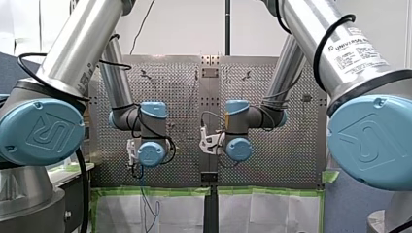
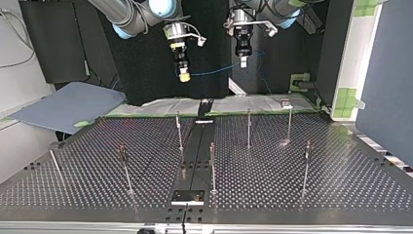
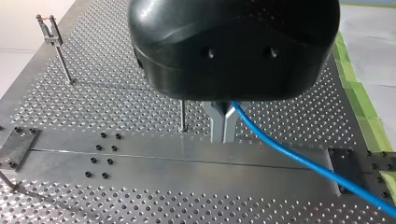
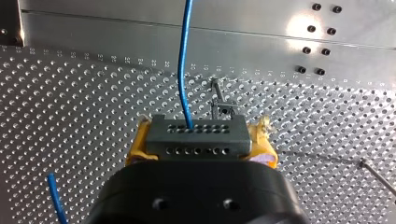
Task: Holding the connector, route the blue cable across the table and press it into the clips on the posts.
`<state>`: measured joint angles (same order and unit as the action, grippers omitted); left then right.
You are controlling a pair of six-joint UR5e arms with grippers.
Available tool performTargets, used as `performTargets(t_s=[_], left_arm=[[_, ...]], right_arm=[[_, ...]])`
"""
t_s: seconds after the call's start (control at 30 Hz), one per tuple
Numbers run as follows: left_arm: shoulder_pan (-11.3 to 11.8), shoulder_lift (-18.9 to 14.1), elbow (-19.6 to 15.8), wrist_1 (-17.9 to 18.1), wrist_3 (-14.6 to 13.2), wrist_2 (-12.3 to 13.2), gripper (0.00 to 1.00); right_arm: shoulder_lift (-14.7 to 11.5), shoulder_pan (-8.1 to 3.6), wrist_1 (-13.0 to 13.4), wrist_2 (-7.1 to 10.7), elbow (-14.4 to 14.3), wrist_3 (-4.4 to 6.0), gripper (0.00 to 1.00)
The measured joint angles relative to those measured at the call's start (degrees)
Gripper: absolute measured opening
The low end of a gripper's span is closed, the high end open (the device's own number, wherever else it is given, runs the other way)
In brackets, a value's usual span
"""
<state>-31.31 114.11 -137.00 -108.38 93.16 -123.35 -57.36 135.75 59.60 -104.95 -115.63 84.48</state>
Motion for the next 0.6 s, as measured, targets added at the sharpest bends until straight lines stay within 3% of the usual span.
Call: performTargets(t_s=[0.07, 0.13, 0.17, 0.27, 0.5, 0.57, 0.6], left_arm=[[0.00, 0.00, 0.00, 0.00, 0.00, 0.00, 0.00], [0.00, 0.00, 0.00, 0.00, 0.00, 0.00, 0.00], [0.00, 0.00, 0.00, 0.00, 0.00, 0.00, 0.00], [0.00, 0.00, 0.00, 0.00, 0.00, 0.00, 0.00], [0.00, 0.00, 0.00, 0.00, 0.00, 0.00, 0.00], [0.00, 0.00, 0.00, 0.00, 0.00, 0.00, 0.00], [0.00, 0.00, 0.00, 0.00, 0.00, 0.00, 0.00]], right_arm=[[0.00, 0.00, 0.01, 0.00, 0.00, 0.00, 0.36], [0.00, 0.00, 0.00, 0.00, 0.00, 0.00, 0.41], [0.00, 0.00, 0.01, 0.00, 0.00, 0.00, 0.55], [0.00, 0.00, 0.00, 0.00, 0.00, 0.00, 0.62], [0.00, 0.00, 0.00, 0.00, 0.00, 0.00, 0.59], [0.00, 0.00, 0.00, 0.00, 0.00, 0.00, 0.18], [0.00, 0.00, 0.00, 0.00, 0.00, 0.00, 0.18]])
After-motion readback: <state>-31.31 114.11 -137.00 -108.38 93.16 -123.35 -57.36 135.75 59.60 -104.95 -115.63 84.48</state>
